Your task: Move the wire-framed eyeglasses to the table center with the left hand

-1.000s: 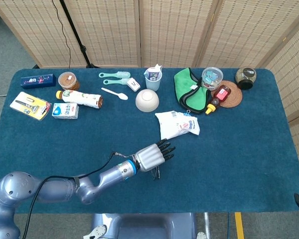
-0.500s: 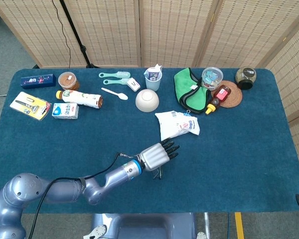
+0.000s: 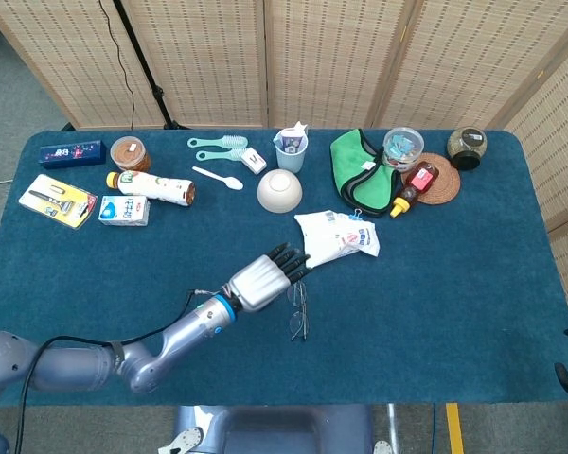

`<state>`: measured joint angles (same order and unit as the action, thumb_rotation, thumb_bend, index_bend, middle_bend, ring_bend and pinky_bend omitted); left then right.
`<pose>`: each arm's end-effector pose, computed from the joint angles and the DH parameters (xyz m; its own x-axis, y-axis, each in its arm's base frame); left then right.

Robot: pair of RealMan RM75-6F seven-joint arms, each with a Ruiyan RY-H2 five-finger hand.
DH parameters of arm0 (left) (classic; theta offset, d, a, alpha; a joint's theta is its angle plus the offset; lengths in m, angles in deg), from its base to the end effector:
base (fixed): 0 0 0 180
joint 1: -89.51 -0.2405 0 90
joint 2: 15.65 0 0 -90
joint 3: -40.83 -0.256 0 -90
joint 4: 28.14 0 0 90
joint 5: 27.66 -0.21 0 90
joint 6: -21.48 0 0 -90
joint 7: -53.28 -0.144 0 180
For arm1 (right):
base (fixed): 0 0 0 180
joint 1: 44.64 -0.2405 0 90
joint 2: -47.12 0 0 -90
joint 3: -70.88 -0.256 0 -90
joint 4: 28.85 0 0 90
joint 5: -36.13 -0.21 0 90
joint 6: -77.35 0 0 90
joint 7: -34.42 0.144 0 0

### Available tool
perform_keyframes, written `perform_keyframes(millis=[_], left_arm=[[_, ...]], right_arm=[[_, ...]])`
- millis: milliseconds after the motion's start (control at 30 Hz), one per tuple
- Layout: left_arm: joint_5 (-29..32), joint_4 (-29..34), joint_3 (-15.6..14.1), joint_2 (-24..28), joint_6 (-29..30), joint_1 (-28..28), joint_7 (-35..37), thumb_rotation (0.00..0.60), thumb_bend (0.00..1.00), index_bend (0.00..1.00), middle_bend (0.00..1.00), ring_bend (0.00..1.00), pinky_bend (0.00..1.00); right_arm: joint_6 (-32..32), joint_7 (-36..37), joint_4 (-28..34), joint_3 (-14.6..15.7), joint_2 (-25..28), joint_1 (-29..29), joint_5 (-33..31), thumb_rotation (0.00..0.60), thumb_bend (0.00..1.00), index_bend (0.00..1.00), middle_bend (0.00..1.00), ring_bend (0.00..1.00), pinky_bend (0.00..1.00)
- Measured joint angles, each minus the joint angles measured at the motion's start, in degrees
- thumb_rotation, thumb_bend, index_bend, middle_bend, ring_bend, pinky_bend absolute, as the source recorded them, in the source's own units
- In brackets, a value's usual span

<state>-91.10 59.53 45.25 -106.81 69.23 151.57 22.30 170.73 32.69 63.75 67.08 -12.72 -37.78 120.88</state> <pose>-0.0405 0.3294 -0.0622 0.7148 0.1363 0.6860 0.5215 -0.7575 -0.3928 -0.3376 -0.1167 0.2051 0.5012 0.0625 0.8631 -0.8542 0.1955 0.4819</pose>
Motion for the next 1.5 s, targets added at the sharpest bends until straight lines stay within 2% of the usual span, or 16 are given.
perform_keyframes(millis=[200,433,833,1167,1367,1500], left_arm=[[0.0,7.6,-1.9,6.8,8.5,-7.3,1.9,0.6,0.29,0.06,0.0,0.0,0.0],[-2.7,14.9,-6.3,14.5,18.7,-17.3,4.5,0.6,0.29,0.03,0.0,0.0,0.0],[-11.5,20.6,-11.4,25.1,36.0,-34.0,13.7,0.6,0.28,0.02,0.0,0.0,0.0],[-16.3,22.1,-13.9,30.8,44.9,-44.7,17.8,0.6,0.28,0.02,0.0,0.0,0.0],[-17.6,22.4,-15.0,32.2,47.1,-50.2,19.7,0.6,0.28,0.02,0.0,0.0,0.0],[-18.3,22.4,-14.7,32.8,47.8,-52.3,20.3,0.6,0.28,0.02,0.0,0.0,0.0]], right_arm=[[-0.9,-0.3,-0.1,-0.4,-0.1,-1.3,0.6,0.6,0.3,0.36,0.15,0.19,0.29],[-2.8,-0.9,0.1,-0.7,-0.2,-3.2,1.4,0.6,0.3,0.35,0.15,0.19,0.28],[-6.3,-1.6,-0.1,-1.0,-1.1,-6.9,2.8,0.6,0.3,0.34,0.15,0.19,0.27],[-8.2,-2.7,0.6,-1.1,-1.4,-9.4,3.7,0.6,0.3,0.33,0.15,0.19,0.26],[-8.5,-3.0,1.0,-0.9,-1.3,-9.9,4.0,0.6,0.3,0.32,0.15,0.18,0.26],[-8.6,-3.1,1.1,-0.7,-1.3,-10.2,4.0,0.6,0.3,0.32,0.15,0.18,0.26]])
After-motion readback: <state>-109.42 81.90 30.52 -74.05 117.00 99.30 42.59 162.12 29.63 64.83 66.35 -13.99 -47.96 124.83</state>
